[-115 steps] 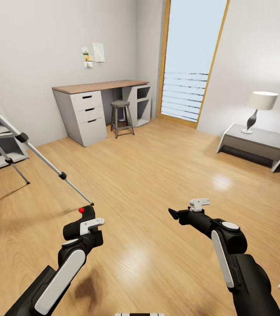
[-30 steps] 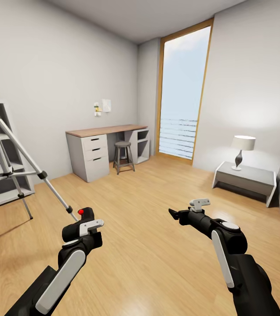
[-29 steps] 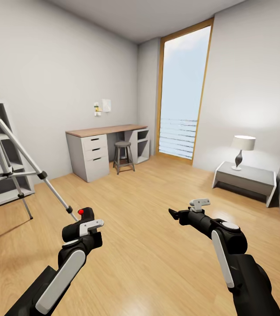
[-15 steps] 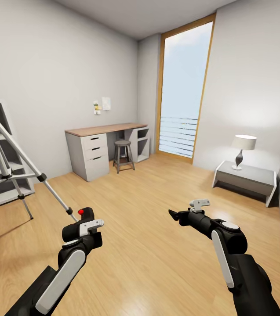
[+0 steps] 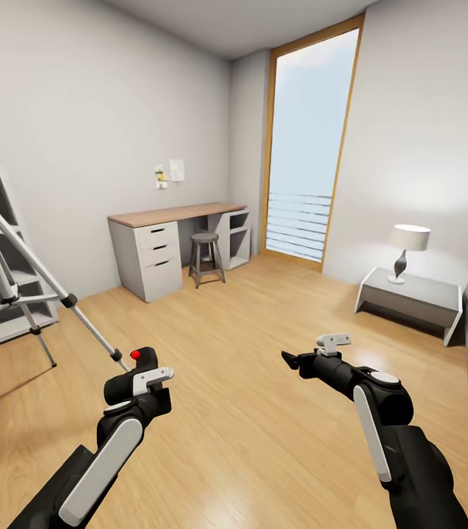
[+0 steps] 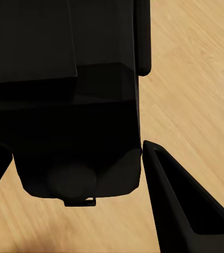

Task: Attach the digital camera to the camera tripod in the bedroom.

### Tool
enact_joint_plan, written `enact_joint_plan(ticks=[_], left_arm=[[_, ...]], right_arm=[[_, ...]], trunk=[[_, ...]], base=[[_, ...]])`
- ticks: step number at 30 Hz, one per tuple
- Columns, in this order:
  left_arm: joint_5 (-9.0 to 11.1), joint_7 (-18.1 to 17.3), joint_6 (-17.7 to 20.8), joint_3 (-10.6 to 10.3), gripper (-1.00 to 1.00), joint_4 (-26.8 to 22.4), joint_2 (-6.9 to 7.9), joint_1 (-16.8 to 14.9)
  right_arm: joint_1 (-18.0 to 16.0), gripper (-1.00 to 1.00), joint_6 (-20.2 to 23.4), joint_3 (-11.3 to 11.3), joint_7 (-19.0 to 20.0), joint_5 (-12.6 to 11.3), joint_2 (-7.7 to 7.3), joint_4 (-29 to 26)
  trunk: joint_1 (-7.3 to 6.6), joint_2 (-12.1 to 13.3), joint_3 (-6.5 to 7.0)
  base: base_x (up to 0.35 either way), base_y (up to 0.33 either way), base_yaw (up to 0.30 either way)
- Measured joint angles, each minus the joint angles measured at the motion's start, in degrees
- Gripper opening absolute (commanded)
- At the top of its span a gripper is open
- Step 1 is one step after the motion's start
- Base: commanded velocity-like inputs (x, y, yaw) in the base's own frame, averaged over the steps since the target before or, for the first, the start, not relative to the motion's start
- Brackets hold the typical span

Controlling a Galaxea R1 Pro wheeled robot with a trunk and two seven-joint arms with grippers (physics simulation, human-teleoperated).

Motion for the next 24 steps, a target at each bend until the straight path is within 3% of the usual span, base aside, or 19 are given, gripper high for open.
enact_joint_plan(ticks=[7,15,24], left_arm=[[0.0,-1.0,0.1,0.0,-1.00,0.1,0.50,0.1],[-0.3,-11.2,0.2,-0.1,-1.00,0.8,2.44,0.3],[-0.5,-14.3,0.8,-0.6,-1.00,1.0,2.81,0.4]], right_arm=[[0.0,1.00,0.6,0.0,0.0,0.0,0.00,0.0],[0.0,1.00,0.9,-0.1,0.0,0.0,-0.17,0.0],[0.0,1.00,1.5,-0.1,0.0,0.0,-0.14,0.0]], trunk=[[-1.54,2.8,0.65],[-3.30,6.0,1.39],[-5.27,9.6,2.23]], base=[[0.000,0.000,0.000],[0.000,0.000,0.000],[0.000,0.000,0.000]])
